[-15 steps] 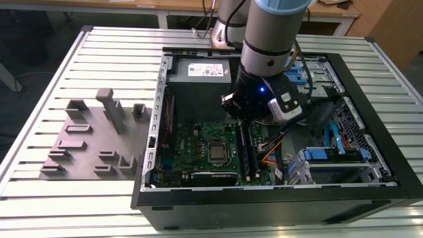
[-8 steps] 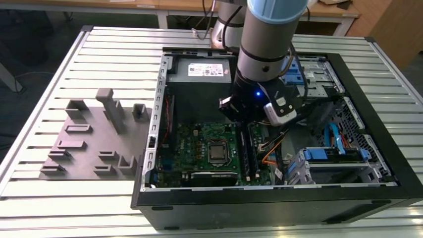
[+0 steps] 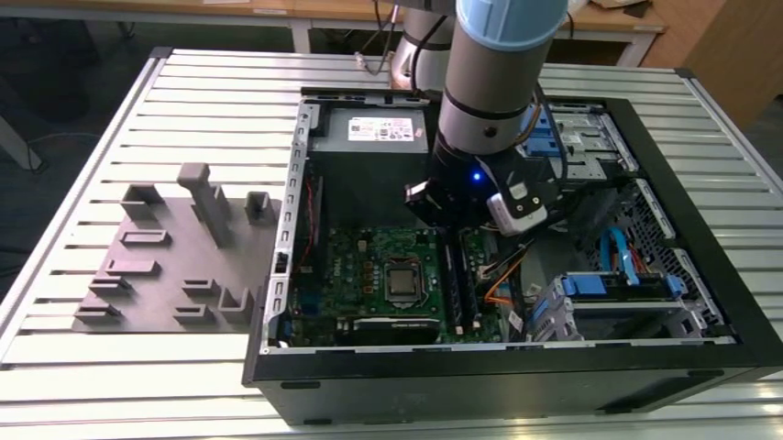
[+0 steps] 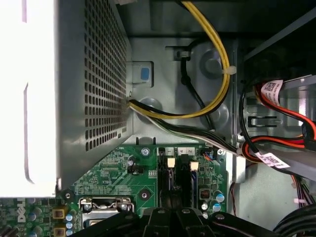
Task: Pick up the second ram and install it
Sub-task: 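Press down the second ram until it locks into place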
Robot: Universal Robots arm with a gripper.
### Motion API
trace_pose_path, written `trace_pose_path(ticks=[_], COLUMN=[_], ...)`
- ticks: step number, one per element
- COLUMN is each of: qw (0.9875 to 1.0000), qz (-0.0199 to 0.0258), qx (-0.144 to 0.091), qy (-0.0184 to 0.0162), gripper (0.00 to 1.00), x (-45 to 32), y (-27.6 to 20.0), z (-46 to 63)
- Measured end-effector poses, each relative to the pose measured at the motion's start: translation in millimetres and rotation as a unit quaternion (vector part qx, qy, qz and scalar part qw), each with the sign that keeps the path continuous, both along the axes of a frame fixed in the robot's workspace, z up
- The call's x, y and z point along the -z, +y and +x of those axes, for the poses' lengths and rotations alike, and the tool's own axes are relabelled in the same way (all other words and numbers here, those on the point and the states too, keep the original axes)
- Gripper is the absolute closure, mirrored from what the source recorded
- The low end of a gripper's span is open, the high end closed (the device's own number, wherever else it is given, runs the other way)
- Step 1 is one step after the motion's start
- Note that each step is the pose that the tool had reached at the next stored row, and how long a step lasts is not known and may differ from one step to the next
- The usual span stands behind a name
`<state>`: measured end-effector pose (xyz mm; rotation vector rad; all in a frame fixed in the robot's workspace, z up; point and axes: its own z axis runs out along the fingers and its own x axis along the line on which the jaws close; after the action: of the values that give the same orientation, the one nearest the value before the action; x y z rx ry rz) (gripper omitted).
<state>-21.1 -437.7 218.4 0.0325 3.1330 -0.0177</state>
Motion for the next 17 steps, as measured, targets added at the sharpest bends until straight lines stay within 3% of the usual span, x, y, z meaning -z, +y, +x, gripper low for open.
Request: trace_pose_path(ticks=[5,7,8,10,11,17], qw=[1.0,1.0,1.0,1.0,1.0,1.0], qz=[-0.0007,0.0015,0.0007,0.0003,0.0002,0.0001], qx=[0.0,0.0,0.0,0.0,0.0,0.0], qy=[0.0001,-0.0007,-0.0005,-0.0004,-0.0003,-0.0003], gripper=[0.89,0.89,0.89,0.89,0.89,0.89], x=[2.8,-2.4,-6.8,-8.3,-8.4,-6.9], y=[-0.1,0.7,0.4,-0.8,-3.5,-30.7], z=[0.0,0.3,0.2,0.1,0.0,0.0])
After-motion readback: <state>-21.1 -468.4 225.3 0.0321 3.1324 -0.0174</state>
